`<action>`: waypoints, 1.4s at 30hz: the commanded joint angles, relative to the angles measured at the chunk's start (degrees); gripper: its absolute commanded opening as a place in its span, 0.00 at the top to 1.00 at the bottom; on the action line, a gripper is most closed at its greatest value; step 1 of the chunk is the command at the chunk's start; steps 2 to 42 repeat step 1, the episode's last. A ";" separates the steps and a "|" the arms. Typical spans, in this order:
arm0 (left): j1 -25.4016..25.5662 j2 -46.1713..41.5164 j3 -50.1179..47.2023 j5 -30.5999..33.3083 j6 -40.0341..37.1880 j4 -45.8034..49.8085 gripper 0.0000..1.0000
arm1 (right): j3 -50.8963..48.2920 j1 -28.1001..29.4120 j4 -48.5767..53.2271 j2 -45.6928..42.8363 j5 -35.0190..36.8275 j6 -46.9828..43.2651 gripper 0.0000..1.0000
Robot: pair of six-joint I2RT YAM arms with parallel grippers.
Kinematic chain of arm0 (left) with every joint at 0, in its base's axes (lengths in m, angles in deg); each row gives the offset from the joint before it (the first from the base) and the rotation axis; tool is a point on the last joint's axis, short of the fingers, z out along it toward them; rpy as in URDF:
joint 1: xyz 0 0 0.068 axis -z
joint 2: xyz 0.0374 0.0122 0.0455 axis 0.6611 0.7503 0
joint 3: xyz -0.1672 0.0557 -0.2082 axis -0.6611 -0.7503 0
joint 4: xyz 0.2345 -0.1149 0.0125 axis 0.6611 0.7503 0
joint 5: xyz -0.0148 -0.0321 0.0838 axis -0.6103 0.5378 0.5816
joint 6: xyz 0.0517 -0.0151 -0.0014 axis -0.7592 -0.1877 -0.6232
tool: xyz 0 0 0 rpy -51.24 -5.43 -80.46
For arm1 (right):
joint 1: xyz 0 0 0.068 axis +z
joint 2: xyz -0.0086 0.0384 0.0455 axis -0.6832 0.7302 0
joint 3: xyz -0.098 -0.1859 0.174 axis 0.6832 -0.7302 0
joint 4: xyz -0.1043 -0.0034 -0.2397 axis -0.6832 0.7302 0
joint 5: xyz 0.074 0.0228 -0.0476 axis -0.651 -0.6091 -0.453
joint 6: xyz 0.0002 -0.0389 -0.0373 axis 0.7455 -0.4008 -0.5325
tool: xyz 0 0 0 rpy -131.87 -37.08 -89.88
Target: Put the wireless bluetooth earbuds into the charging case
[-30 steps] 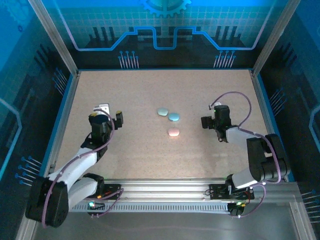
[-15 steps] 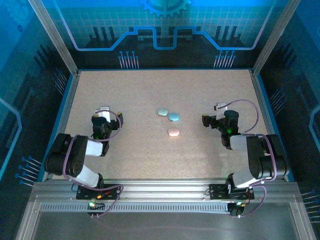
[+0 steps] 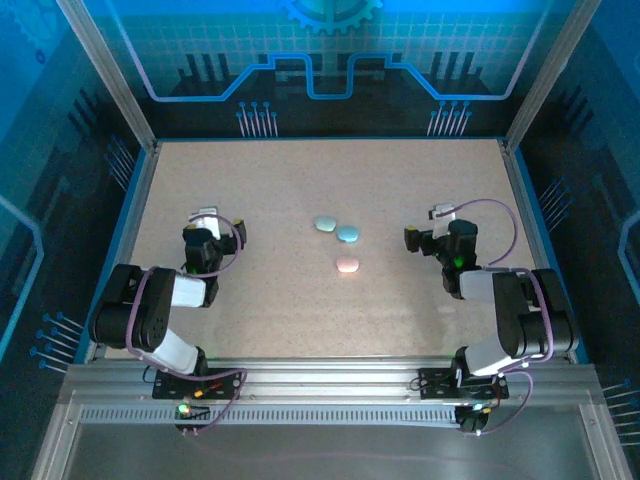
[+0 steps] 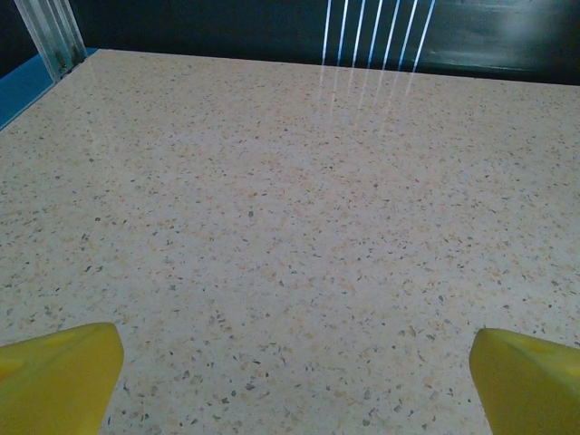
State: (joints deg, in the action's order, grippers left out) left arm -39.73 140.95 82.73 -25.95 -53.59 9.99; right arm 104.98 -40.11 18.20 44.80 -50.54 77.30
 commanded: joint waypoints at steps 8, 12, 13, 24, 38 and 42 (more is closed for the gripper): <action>-0.19 0.15 1.08 -0.84 -0.09 0.09 0.01 | 0.56 0.60 -2.36 0.20 0.89 -0.13 0.00; -0.19 0.15 1.08 -0.84 -0.09 0.09 0.01 | 0.56 0.60 -2.36 0.20 0.89 -0.13 0.00; -0.19 0.15 1.08 -0.84 -0.09 0.09 0.01 | 0.56 0.60 -2.36 0.20 0.89 -0.13 0.00; -0.19 0.15 1.08 -0.84 -0.09 0.09 0.01 | 0.56 0.60 -2.36 0.20 0.89 -0.13 0.00; -0.19 0.15 1.08 -0.84 -0.09 0.09 0.01 | 0.56 0.60 -2.36 0.20 0.89 -0.13 0.00; -0.19 0.15 1.08 -0.84 -0.09 0.09 0.01 | 0.56 0.60 -2.36 0.20 0.89 -0.13 0.00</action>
